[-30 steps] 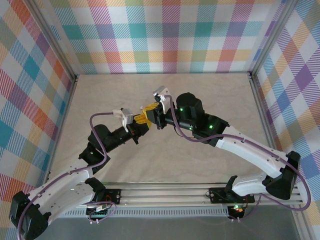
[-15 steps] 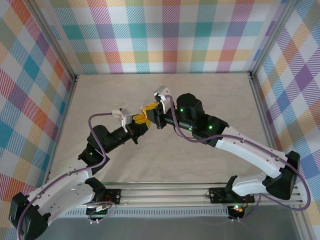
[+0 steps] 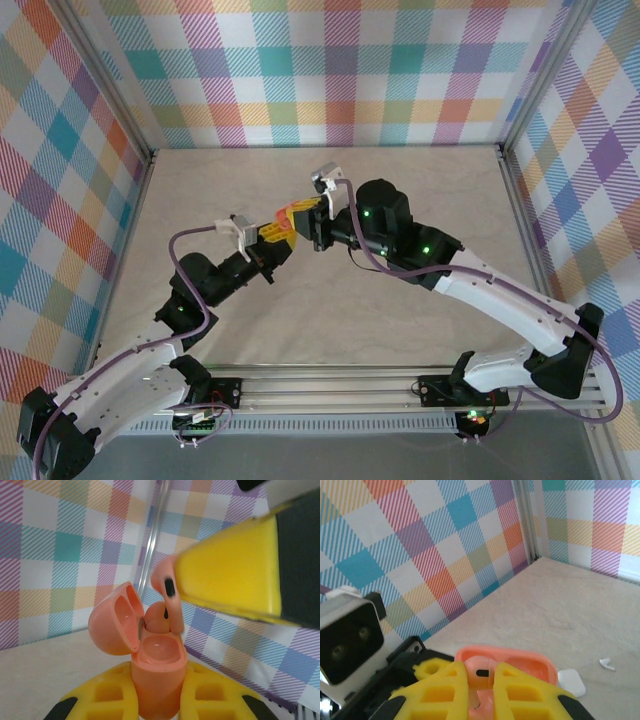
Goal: Insert the wireless bluetooth earbuds into the charging case
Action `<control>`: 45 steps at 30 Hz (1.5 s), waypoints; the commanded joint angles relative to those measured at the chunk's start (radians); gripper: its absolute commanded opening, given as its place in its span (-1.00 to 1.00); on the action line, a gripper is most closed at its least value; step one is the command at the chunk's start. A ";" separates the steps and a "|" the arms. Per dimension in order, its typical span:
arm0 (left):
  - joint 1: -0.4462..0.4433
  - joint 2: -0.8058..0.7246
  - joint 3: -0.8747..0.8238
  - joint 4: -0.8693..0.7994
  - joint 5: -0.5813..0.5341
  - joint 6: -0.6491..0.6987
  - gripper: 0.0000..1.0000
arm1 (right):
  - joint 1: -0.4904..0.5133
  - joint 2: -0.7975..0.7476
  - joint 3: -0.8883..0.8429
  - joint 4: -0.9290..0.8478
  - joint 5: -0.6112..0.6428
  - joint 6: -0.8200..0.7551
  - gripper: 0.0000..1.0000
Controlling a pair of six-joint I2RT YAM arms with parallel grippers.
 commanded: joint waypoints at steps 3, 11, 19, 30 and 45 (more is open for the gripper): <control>-0.013 -0.019 -0.005 0.019 -0.047 -0.027 -1.00 | 0.011 -0.040 -0.073 0.097 0.055 0.056 -0.73; -0.013 -0.022 -0.008 0.013 -0.057 -0.039 -1.00 | 0.055 -0.019 -0.097 0.206 0.103 0.038 -0.75; -0.013 -0.028 -0.012 0.015 -0.060 -0.042 -1.00 | 0.079 0.009 -0.081 0.225 0.126 -0.005 -0.75; -0.013 -0.042 -0.015 0.011 -0.060 -0.040 -1.00 | 0.092 0.035 -0.081 0.233 0.191 -0.023 -0.75; -0.013 -0.038 -0.013 0.018 -0.069 -0.041 -1.00 | 0.096 0.031 -0.114 0.209 0.118 0.041 -0.74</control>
